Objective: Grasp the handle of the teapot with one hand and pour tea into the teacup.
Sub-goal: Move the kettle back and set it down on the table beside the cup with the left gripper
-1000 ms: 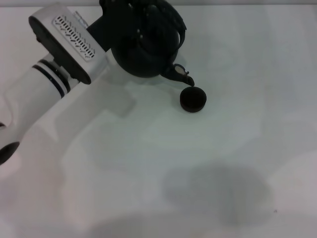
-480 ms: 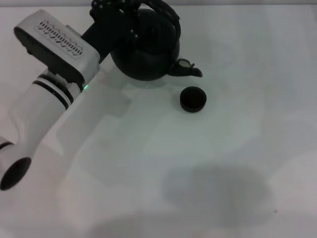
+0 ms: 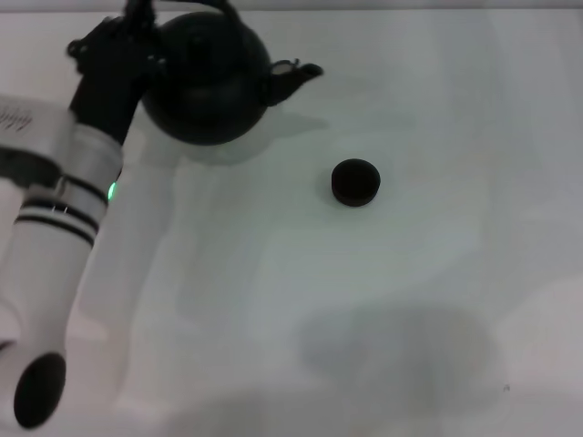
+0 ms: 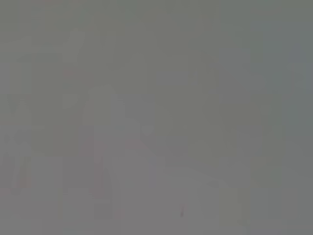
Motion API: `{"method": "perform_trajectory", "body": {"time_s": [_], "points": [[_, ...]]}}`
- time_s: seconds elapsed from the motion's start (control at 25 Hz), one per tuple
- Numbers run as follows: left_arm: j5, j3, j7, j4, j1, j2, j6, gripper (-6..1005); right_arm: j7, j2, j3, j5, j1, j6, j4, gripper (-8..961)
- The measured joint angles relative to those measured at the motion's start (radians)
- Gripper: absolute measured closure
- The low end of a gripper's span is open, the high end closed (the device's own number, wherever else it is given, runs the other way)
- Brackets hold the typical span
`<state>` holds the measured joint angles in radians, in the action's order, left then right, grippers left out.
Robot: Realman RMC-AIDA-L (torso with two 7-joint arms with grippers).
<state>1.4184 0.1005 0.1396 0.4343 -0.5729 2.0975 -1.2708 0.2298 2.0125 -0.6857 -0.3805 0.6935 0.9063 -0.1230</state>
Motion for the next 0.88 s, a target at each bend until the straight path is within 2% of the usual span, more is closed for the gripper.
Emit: {"method": "perform_trajectory", "body": {"time_s": [0.28,0.64,0.88], "points": [[-0.074,0.024,0.002,0.082,0.094,0.004,-0.059,902,-0.005,-0.008,0.002,-0.001,0.000,-0.045,-0.046,123],[-0.089,0.025,-0.005,0.087,0.113,0.005,-0.059,902,-0.032,-0.018,0.007,0.002,0.004,-0.053,-0.047,123],[-0.090,0.018,-0.003,0.063,0.110,0.001,0.002,903,-0.034,-0.016,0.009,0.003,0.005,-0.053,-0.047,123]]}}
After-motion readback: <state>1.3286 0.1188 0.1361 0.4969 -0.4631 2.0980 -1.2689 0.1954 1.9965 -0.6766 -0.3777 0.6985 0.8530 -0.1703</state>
